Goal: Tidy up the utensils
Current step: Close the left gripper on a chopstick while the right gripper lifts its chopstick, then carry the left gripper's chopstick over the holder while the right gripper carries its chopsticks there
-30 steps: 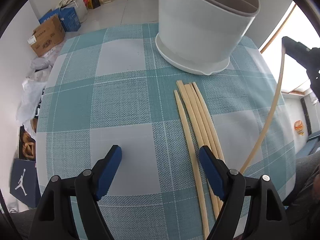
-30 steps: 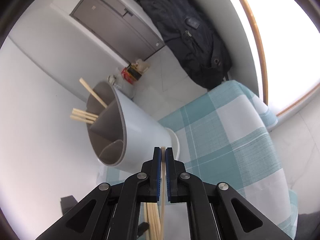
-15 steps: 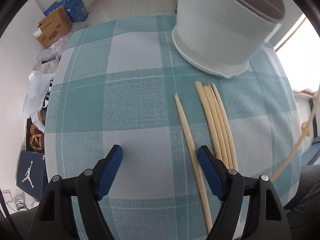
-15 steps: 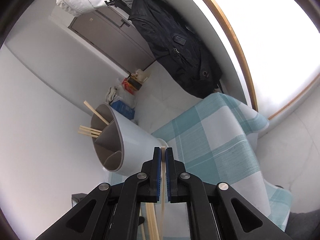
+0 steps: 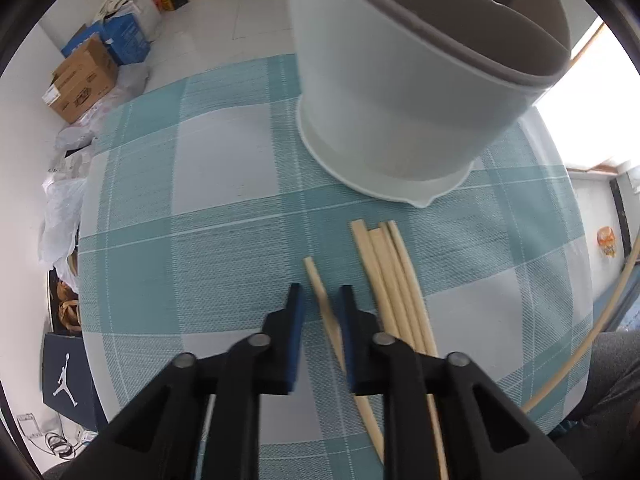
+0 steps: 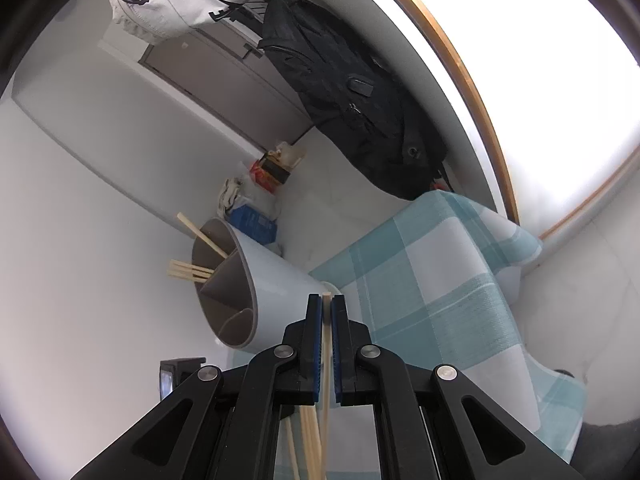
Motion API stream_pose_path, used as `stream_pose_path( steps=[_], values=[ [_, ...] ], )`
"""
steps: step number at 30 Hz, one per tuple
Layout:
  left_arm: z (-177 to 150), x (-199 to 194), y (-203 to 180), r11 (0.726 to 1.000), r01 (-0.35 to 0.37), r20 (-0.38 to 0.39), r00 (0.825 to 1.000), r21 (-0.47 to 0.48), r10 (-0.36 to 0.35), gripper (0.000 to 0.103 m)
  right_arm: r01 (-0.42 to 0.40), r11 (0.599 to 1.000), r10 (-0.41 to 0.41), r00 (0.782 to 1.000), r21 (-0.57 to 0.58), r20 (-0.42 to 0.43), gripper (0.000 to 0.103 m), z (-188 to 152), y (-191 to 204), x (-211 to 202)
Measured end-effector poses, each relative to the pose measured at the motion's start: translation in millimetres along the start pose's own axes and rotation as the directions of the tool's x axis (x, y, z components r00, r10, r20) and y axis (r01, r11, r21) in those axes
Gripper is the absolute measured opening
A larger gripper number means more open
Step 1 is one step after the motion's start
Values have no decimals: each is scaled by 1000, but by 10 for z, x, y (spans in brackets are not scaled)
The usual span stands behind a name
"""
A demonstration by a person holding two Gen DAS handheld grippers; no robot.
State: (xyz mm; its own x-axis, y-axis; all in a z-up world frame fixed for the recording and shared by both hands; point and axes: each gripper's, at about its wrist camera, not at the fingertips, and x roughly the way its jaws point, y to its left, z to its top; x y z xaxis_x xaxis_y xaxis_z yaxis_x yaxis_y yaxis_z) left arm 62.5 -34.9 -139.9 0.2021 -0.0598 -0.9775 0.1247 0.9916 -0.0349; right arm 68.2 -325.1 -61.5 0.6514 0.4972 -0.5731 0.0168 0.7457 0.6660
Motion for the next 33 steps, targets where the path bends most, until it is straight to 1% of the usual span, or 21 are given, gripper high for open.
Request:
stream_pose_path(
  steps=[3, 4, 8, 11, 14, 16, 18, 20, 22, 24, 27, 29, 31, 33],
  values=[
    [-6, -1, 6, 1000, 16, 6, 1000, -11, -16, 3, -1, 1000, 1, 1000, 2, 8, 4, 6, 7, -20],
    [-26, -5, 21, 999, 31, 17, 999, -18, -30, 2, -2, 1000, 2, 1000, 0, 11, 4, 6, 13, -25],
    [-36, -42, 70, 998, 50, 56, 997, -47, -47, 2, 7, 999, -6, 1000, -37, 24, 4, -25, 75, -42],
    [-53, -138, 113, 995, 65, 111, 992, -70, -57, 2, 23, 997, -21, 999, -76, 32, 4, -68, 144, -53],
    [-136, -329, 132, 993, 84, 195, 978, -82, -67, 2, 39, 990, -33, 998, -137, 50, 4, -118, 248, -73],
    [-197, -457, 154, 991, 98, 248, 966, -87, -74, 2, 34, 986, -25, 998, -164, 57, 4, -153, 312, -94],
    [-285, -623, 193, 989, 115, 321, 944, -96, -79, 2, 29, 981, -17, 998, -194, 62, 4, -195, 380, -112],
    [-374, -769, 196, 985, 143, 386, 918, -98, -95, 2, 42, 971, -24, 997, -236, 77, 4, -251, 474, -137],
    [-396, -850, 248, 985, 144, 427, 900, -98, -89, 2, 37, 965, -16, 996, -260, 82, 4, -290, 554, -146],
    [-405, -921, 282, 983, 162, 465, 879, -92, -101, 2, 40, 956, -15, 996, -290, 88, 4, -340, 640, -148],
    [-414, -976, 280, 981, 177, 498, 860, -84, -113, 2, 40, 945, -9, 995, -326, 97, 4, -406, 766, -153],
    [-403, -989, 300, 980, 182, 517, 848, -77, -117, 2, 55, 930, -17, 994, -363, 106, 4, -443, 884, -138],
    [-459, -1041, 266, 979, 193, 526, 841, -72, -127, 2, 57, 914, -13, 993, -401, 113, 4, -468, 1002, -128],
    [-450, -1049, 324, 976, 206, 536, 832, -63, -141, 2, 58, 895, -1, 992, -443, 128, 4, -510, 1147, -140]
  ],
)
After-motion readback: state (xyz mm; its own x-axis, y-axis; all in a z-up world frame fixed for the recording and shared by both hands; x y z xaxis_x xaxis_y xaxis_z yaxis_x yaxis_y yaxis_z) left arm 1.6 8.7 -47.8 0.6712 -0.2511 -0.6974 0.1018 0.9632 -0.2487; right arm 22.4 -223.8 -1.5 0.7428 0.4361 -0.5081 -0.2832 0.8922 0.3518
